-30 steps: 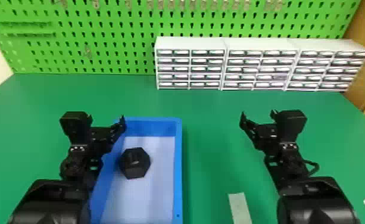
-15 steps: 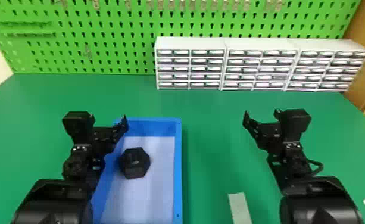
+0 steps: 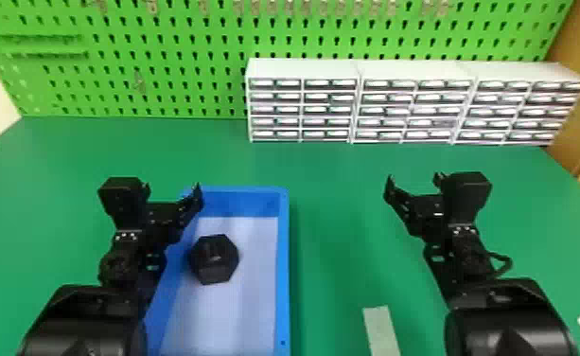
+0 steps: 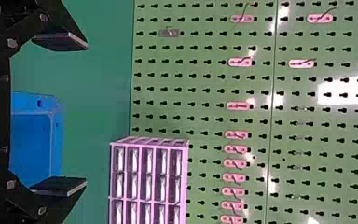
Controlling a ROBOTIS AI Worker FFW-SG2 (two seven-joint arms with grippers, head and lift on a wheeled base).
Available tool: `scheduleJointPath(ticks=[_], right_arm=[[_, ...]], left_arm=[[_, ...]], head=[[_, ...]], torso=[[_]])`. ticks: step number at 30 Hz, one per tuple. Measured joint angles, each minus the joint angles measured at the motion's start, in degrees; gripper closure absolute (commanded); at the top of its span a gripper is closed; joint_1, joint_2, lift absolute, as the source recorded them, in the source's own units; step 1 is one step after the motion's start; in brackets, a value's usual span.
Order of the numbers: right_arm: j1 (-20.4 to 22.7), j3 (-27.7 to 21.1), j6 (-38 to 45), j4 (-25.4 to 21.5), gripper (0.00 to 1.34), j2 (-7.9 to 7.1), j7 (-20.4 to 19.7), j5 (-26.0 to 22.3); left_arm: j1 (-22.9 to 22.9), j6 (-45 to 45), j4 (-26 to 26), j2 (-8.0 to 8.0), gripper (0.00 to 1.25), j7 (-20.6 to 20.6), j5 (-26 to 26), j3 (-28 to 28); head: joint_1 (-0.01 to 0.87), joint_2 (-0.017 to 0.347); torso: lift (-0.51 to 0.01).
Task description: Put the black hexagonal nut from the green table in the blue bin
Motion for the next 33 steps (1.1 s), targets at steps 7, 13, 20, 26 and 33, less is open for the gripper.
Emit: scheduleJointPath(ticks=[7,13,20,26,33], right_arm=[[0.0,0.1,0.1,0.0,0.33,-0.04,0.0,-0.1],[0.1,0.0,0.2,0.0,0.33,-0.05,0.0,-0.3],[0.2,-0.4,0.4,-0.1,0.33,0.15,0.0,-0.3],[0.3,-0.4,1.1,-0.5,0.33,0.33,0.0,-0.3],[0.1,0.0,1.4,-0.8,0.33,0.27,0.0,-0.2]], left_arm=[[-0.1,0.7,-0.1,0.0,0.25,0.0,0.2,0.0],[-0.3,0.7,-0.3,0.0,0.25,0.0,0.1,-0.1],[-0.5,0.8,-0.5,0.0,0.26,0.0,-0.2,-0.3],[-0.6,1.8,-1.3,0.0,0.26,0.0,-0.4,-0.1],[-0.7,1.7,-1.6,0.0,0.26,0.0,-0.6,-0.1]], head=[[0.686,0.051],[0.686,0.051],[0.686,0.051],[0.686,0.051],[0.686,0.051]], torso=[[-0.096],[-0.096],[-0.096],[-0.096],[-0.096]])
